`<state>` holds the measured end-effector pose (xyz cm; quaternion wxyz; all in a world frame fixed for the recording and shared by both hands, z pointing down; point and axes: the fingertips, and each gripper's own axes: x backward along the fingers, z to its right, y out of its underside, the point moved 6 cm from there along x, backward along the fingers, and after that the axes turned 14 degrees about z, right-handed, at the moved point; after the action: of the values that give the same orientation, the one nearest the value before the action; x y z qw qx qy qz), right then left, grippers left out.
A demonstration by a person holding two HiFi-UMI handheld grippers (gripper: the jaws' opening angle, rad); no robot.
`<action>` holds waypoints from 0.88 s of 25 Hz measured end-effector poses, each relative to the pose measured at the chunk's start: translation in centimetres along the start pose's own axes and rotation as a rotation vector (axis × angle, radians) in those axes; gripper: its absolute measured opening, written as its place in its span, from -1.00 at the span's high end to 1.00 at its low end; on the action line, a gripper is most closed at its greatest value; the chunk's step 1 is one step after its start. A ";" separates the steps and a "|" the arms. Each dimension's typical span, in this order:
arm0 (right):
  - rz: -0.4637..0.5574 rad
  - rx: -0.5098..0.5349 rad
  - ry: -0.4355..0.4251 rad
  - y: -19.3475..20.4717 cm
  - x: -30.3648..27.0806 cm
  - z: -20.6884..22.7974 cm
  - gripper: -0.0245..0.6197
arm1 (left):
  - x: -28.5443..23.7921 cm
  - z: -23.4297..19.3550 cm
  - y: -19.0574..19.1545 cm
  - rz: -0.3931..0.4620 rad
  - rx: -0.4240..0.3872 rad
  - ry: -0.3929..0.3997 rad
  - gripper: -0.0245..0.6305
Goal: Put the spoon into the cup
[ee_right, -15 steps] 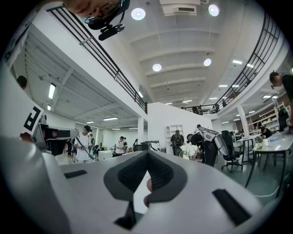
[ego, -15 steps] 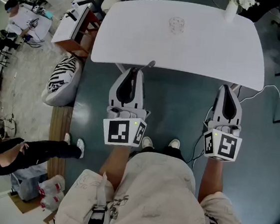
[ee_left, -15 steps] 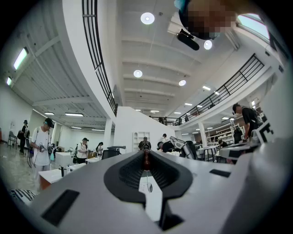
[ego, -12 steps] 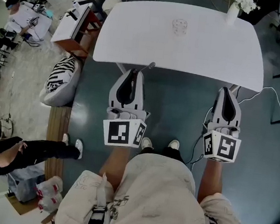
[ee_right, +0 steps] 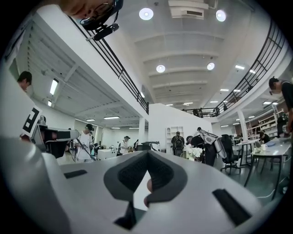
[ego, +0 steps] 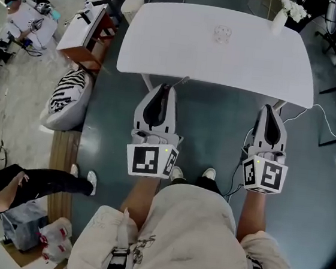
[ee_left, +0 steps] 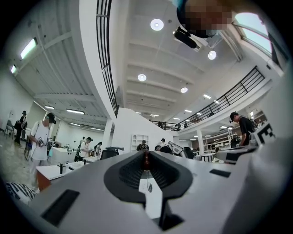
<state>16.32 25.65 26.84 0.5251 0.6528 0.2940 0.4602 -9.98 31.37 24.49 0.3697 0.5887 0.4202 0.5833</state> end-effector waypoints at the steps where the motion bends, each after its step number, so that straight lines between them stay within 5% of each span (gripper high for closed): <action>1: 0.002 -0.001 0.002 -0.1 0.0 -0.7 0.96 | 0.3 -0.5 -0.1 0.001 0.005 0.000 0.82; 12: -0.003 0.026 0.021 0.0 -0.3 -7.6 0.96 | 3.0 -6.7 -0.6 0.013 0.040 0.014 0.82; 22: -0.015 0.038 0.028 0.0 -0.1 -9.3 0.96 | 3.6 -8.0 0.2 0.001 0.076 0.027 0.82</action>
<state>7.76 29.41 27.04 0.5120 0.6538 0.3147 0.4598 -18.11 34.20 26.35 0.3411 0.5947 0.4464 0.5751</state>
